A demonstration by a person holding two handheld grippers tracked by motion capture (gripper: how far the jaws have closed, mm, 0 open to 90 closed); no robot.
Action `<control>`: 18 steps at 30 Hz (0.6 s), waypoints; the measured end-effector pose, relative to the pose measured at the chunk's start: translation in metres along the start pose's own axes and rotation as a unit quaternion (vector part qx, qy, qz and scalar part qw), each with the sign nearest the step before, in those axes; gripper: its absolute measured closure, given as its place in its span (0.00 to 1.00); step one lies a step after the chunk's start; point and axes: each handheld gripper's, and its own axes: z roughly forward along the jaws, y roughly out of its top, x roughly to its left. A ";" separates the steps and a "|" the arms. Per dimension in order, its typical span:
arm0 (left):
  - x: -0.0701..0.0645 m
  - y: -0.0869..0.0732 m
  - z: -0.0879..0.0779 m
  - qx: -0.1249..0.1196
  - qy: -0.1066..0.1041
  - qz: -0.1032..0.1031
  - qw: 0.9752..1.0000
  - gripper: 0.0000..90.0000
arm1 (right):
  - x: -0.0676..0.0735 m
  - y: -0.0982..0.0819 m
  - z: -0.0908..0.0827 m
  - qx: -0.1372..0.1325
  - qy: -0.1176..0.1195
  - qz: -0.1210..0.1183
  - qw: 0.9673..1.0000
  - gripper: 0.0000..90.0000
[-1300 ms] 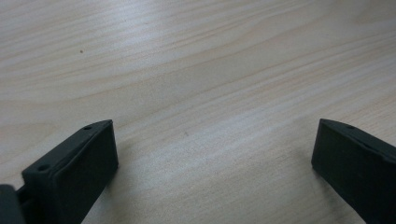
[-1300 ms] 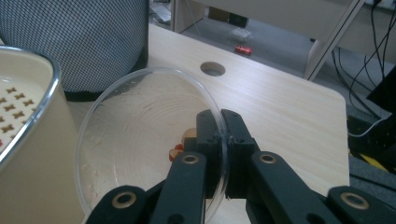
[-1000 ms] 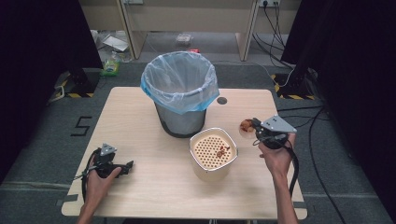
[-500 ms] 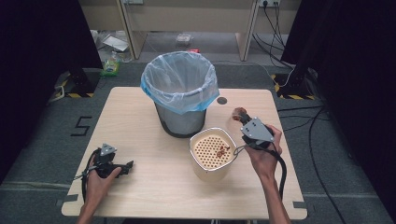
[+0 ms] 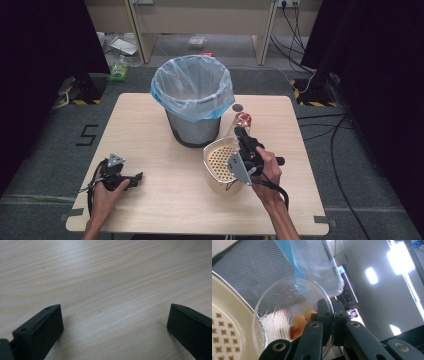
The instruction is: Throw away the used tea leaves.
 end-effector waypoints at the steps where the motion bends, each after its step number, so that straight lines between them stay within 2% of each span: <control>1: 0.000 0.000 0.000 0.000 0.000 0.000 1.000 0.00 | 0.003 0.000 0.001 -0.003 -0.008 -0.015 1.000 0.98; 2: 0.000 0.000 0.000 -0.001 0.000 0.001 1.000 0.00 | 0.006 0.001 0.000 -0.005 -0.014 -0.032 0.999 0.98; 4: 0.000 0.000 0.000 0.000 0.000 0.001 1.000 0.00 | 0.012 0.002 0.000 -0.012 -0.024 -0.051 0.998 0.98; 6: 0.000 0.000 0.000 0.000 -0.001 0.000 1.000 0.00 | 0.018 -0.003 0.002 -0.012 -0.041 -0.105 0.994 0.98; 7: 0.000 0.000 0.000 0.000 -0.001 0.000 1.000 0.00 | 0.021 -0.008 0.005 0.001 -0.033 -0.100 0.994 0.98; 9: 0.000 0.000 0.000 0.000 -0.001 0.000 1.000 0.00 | 0.022 -0.010 0.004 0.001 -0.028 -0.097 0.995 0.98; 10: 0.000 0.000 0.000 0.000 -0.001 0.000 1.000 0.00 | 0.023 -0.008 0.001 -0.008 -0.033 -0.111 0.993 0.98; 12: 0.000 0.000 0.000 0.000 -0.001 0.000 1.000 0.00 | 0.025 -0.005 -0.001 -0.009 -0.036 -0.116 0.993 0.98; 14: 0.000 0.000 0.000 -0.001 0.000 0.000 1.000 0.00 | 0.028 -0.006 0.000 -0.016 -0.044 -0.132 0.990 0.98; 15: 0.000 0.000 0.000 0.000 -0.001 -0.001 1.000 0.00 | 0.028 -0.004 -0.003 -0.028 -0.051 -0.140 0.988 0.98; 18: 0.000 0.000 0.000 0.000 -0.001 0.000 1.000 0.00 | 0.034 -0.006 -0.001 -0.030 -0.054 -0.155 0.986 0.98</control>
